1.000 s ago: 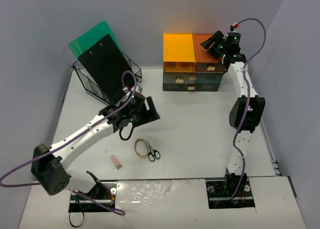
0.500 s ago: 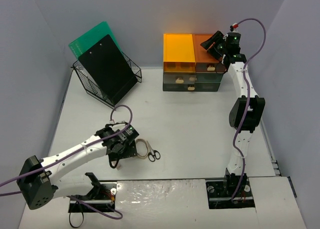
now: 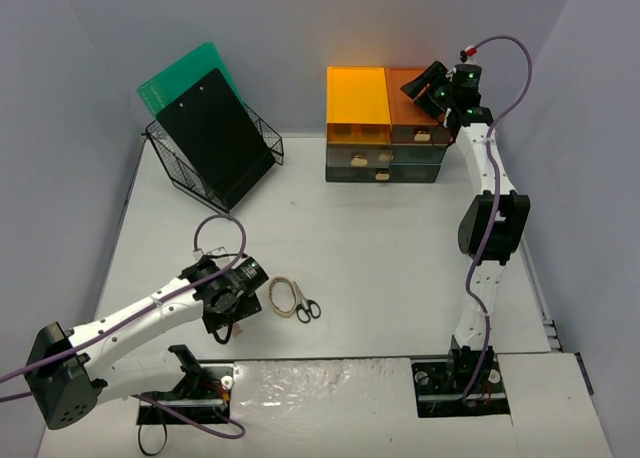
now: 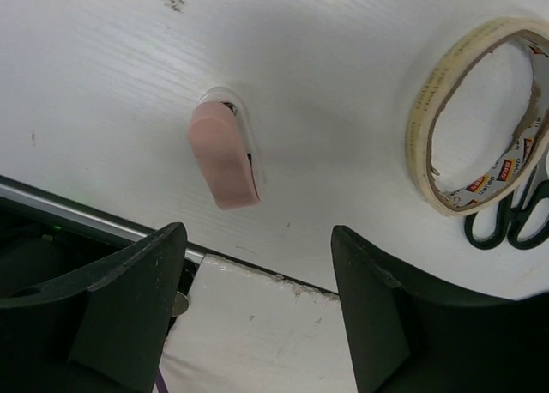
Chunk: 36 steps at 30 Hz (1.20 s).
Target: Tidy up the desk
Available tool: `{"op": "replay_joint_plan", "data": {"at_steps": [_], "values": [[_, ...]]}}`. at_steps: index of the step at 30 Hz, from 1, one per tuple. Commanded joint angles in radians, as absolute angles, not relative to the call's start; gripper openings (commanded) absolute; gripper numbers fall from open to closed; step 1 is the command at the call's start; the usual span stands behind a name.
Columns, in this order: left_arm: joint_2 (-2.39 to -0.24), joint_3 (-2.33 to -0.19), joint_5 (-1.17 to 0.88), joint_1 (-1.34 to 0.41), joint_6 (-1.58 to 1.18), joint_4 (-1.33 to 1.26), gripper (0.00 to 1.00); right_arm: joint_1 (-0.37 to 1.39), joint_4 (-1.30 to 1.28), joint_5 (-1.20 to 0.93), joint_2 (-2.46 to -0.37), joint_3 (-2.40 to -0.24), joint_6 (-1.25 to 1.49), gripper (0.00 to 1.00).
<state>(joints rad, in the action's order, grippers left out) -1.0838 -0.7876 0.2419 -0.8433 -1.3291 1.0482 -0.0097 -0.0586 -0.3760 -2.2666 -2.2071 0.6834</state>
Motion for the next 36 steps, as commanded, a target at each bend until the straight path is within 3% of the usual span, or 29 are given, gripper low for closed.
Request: {"op": "replay_joint_plan", "data": {"at_steps": [1,18,26,30,33,36], "values": [[-1.063,-0.802,0.294,-0.845,-1.447,1.147,0.65,-0.012,-0.367,-0.35,-2.382,-2.14,0.647,0.56],[-1.144,-0.659,0.295,-0.841,-1.518,0.882,0.59,-0.013,-0.358,-0.365,-2.377,-2.129,0.652,0.56],[-1.194,-0.668,0.349,-0.842,-1.545,0.883,0.56,-0.012,-0.356,-0.367,-2.375,-2.126,0.652,0.56],[-1.195,-0.684,0.36,-0.844,-1.555,0.907,0.43,-0.013,-0.356,-0.367,-2.374,-2.122,0.65,0.56],[-1.177,-0.687,0.363,-0.844,-1.558,0.921,0.21,-0.014,-0.354,-0.364,-2.372,-2.116,0.647,0.56],[-1.177,-0.691,0.362,-0.844,-1.558,0.939,0.1,-0.012,-0.356,-0.364,-2.371,-2.114,0.648,0.56]]}}
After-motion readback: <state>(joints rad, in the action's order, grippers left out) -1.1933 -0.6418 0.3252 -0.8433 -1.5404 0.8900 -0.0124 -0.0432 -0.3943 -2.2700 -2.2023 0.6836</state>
